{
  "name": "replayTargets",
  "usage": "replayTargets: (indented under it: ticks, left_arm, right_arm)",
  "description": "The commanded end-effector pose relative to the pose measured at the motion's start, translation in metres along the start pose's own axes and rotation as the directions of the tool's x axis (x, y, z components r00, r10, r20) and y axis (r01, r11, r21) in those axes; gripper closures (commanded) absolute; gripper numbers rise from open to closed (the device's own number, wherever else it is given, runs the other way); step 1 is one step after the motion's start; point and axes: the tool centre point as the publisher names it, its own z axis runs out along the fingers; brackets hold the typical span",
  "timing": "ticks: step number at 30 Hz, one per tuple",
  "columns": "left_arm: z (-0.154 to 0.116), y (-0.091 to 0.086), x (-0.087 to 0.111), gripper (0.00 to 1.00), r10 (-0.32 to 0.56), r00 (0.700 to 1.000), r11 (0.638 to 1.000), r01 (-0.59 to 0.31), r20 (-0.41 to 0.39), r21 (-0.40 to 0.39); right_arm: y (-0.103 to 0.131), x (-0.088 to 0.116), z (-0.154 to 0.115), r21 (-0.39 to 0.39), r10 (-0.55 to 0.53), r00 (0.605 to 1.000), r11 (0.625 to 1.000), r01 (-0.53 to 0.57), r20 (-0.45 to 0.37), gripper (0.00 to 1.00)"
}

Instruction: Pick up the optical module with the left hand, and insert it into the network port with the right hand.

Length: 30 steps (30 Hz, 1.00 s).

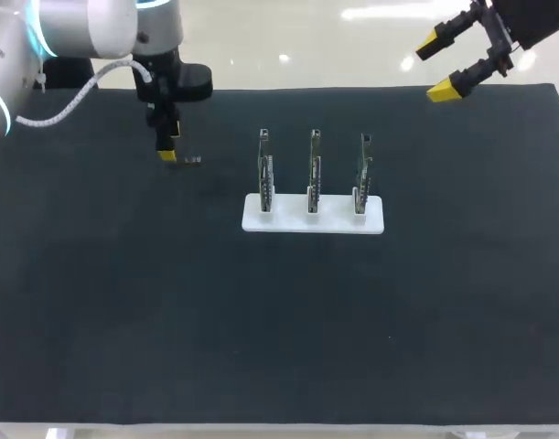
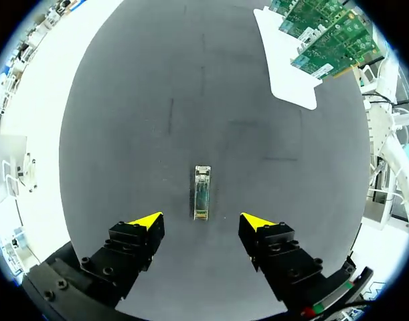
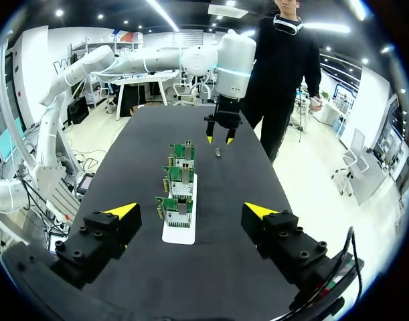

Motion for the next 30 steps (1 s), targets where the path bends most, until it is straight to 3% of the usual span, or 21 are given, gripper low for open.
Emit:
replayTargets:
  ticks: [1, 20, 30]
  left_arm:
    - [0.005, 0.01, -0.003, 0.0, 0.012, 1.0, 0.996, -0.013, 0.007, 0.09]
    - [0.02, 0.004, -0.002, 0.0, 0.041, 0.998, 0.997, -0.044, 0.048, 0.064]
    - [0.024, 0.004, 0.0, 0.0, 0.011, 0.999, 0.999, -0.013, 0.05, 0.045]
  right_arm:
    - [0.0, 0.0, 0.0, -0.001, -0.001, 1.0, 1.0, 0.001, 0.002, 0.0]
    - [0.0, 0.0, 0.0, -0.001, -0.001, 1.0, 1.0, 0.001, 0.002, 0.0]
    - [0.0, 0.0, 0.0, -0.001, -0.001, 1.0, 1.0, 0.001, 0.002, 0.0]
